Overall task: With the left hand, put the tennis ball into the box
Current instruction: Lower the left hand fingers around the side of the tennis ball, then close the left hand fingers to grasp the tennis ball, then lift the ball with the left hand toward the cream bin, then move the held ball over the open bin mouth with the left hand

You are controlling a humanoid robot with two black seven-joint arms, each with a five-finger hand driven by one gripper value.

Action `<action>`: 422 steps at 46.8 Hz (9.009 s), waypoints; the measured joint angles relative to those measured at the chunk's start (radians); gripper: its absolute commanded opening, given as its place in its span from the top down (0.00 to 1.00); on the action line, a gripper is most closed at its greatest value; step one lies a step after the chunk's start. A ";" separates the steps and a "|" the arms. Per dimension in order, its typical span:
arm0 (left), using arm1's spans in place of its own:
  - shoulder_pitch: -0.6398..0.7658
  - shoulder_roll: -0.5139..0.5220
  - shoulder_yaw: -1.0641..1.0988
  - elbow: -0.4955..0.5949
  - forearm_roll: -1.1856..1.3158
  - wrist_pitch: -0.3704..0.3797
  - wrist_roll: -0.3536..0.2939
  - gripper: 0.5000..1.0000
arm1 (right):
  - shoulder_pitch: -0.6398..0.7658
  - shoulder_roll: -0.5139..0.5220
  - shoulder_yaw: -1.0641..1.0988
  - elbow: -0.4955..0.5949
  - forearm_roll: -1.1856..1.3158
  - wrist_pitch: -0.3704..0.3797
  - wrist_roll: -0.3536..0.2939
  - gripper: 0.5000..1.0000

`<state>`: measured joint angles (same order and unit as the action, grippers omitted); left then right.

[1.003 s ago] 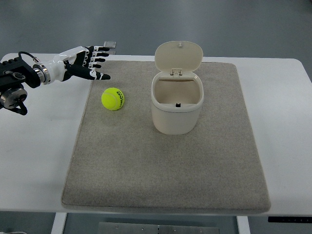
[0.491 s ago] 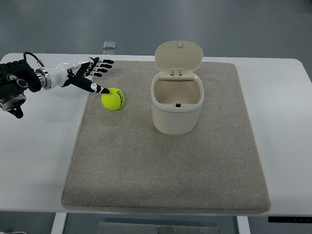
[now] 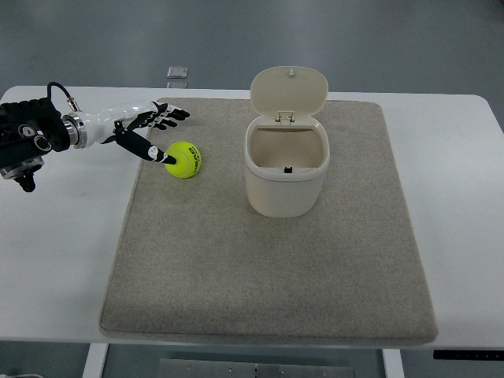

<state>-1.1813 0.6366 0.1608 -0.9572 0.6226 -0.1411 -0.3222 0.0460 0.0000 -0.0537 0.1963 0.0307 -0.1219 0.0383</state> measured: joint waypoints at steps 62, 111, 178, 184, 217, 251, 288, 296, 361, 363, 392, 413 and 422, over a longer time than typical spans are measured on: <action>0.014 -0.034 0.000 0.010 0.202 0.031 0.000 0.20 | 0.000 0.000 0.000 0.000 0.000 0.000 0.000 0.20; 0.029 -0.073 -0.004 0.012 0.256 0.069 -0.004 0.30 | 0.000 0.000 0.000 0.000 0.000 0.000 0.000 0.20; 0.044 -0.078 -0.058 0.003 0.238 0.110 0.005 1.00 | 0.000 0.000 0.000 0.000 0.000 0.000 0.000 0.20; 0.044 -0.078 -0.068 0.009 0.194 0.110 0.005 1.00 | 0.000 0.000 0.000 0.000 0.000 0.000 0.000 0.20; 0.058 -0.059 -0.172 -0.068 -0.086 0.062 0.005 1.00 | 0.000 0.000 0.000 0.000 0.000 0.000 0.000 0.20; -0.001 0.063 -0.253 -0.213 -0.142 -0.062 0.005 1.00 | 0.000 0.000 0.000 0.000 0.000 0.000 0.000 0.20; -0.042 0.023 -0.250 -0.212 -0.146 -0.130 0.005 1.00 | 0.000 0.000 0.000 0.000 0.000 0.000 0.000 0.20; -0.048 0.011 -0.252 -0.216 -0.146 -0.129 0.005 1.00 | 0.000 0.000 0.000 0.000 0.000 0.001 0.000 0.20; -0.040 0.159 -0.293 -0.437 -0.147 -0.149 0.005 1.00 | 0.000 0.000 0.000 0.000 0.000 0.000 0.000 0.20; -0.040 0.157 -0.293 -0.442 -0.147 -0.149 0.005 1.00 | 0.000 0.000 0.000 0.000 0.000 0.000 0.000 0.20; -0.033 0.080 -0.282 -0.429 -0.146 -0.145 0.006 1.00 | 0.000 0.000 0.000 0.000 0.000 0.001 0.000 0.20; 0.007 -0.007 -0.280 -0.379 -0.141 -0.134 0.009 1.00 | 0.000 0.000 0.000 0.000 0.000 0.000 0.000 0.20; 0.012 -0.017 -0.280 -0.359 -0.142 -0.121 0.009 1.00 | 0.000 0.000 0.000 0.000 0.000 0.000 0.000 0.20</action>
<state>-1.1689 0.6192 -0.1197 -1.3165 0.4806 -0.2622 -0.3129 0.0460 0.0000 -0.0537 0.1963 0.0307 -0.1214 0.0383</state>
